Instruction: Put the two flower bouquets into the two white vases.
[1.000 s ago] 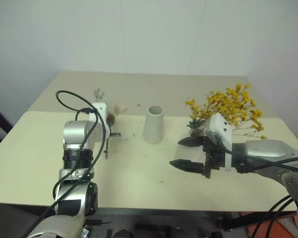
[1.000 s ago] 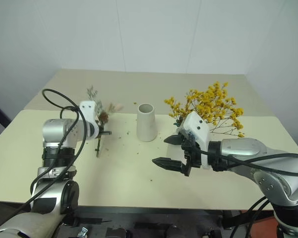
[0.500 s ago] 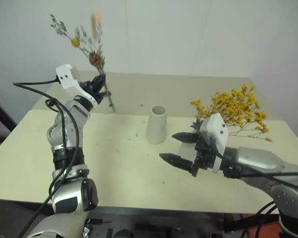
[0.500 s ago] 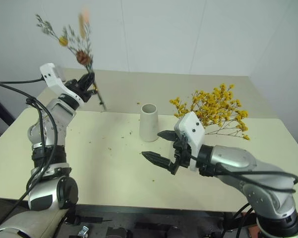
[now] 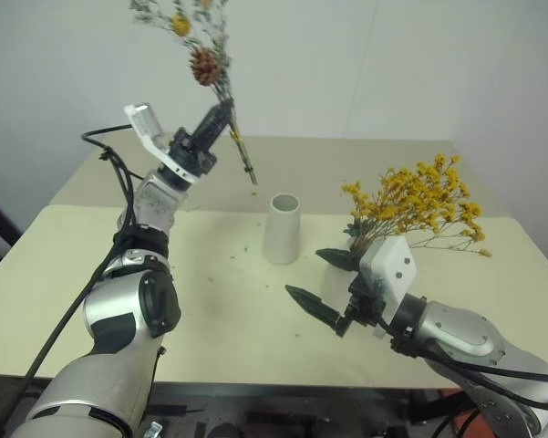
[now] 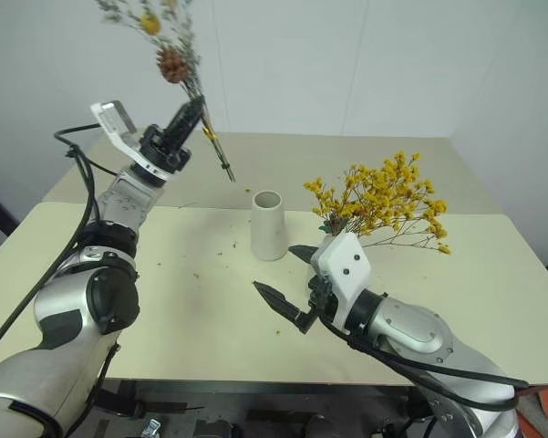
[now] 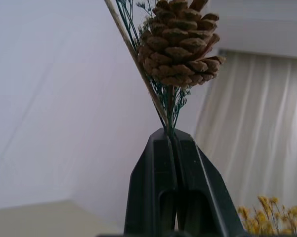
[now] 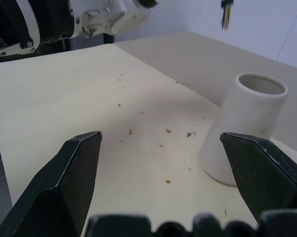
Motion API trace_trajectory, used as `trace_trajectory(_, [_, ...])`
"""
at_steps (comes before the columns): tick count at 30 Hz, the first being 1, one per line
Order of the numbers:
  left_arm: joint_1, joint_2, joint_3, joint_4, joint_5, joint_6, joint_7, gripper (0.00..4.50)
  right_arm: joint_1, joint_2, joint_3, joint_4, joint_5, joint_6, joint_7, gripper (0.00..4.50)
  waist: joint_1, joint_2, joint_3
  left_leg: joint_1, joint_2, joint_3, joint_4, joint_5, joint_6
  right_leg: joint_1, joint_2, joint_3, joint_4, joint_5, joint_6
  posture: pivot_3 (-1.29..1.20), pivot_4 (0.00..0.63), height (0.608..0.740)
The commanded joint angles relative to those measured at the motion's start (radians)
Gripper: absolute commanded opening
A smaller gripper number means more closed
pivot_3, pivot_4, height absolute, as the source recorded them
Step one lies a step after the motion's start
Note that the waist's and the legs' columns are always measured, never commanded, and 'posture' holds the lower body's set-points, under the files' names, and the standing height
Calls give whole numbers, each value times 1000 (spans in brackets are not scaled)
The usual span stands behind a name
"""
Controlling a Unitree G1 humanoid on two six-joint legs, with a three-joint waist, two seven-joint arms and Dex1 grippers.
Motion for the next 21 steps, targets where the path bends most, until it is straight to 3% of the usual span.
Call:
trace_trajectory(1, [-40,-15,-11,45,35,-83,-34,33,13,21,-1,-35,-28,-30,-20,4500,1,0,0,0,0,0,0,0,0,0,0,0,0,0,0,0,150,740])
trace_trajectory(21, [-43,-133,26,130,100,-315,84,33,0,121,39,-39,-61,33,-114,4500,5,0,0,0,0,-1,0,0,0,0,0,0,1,0,0,0,150,740])
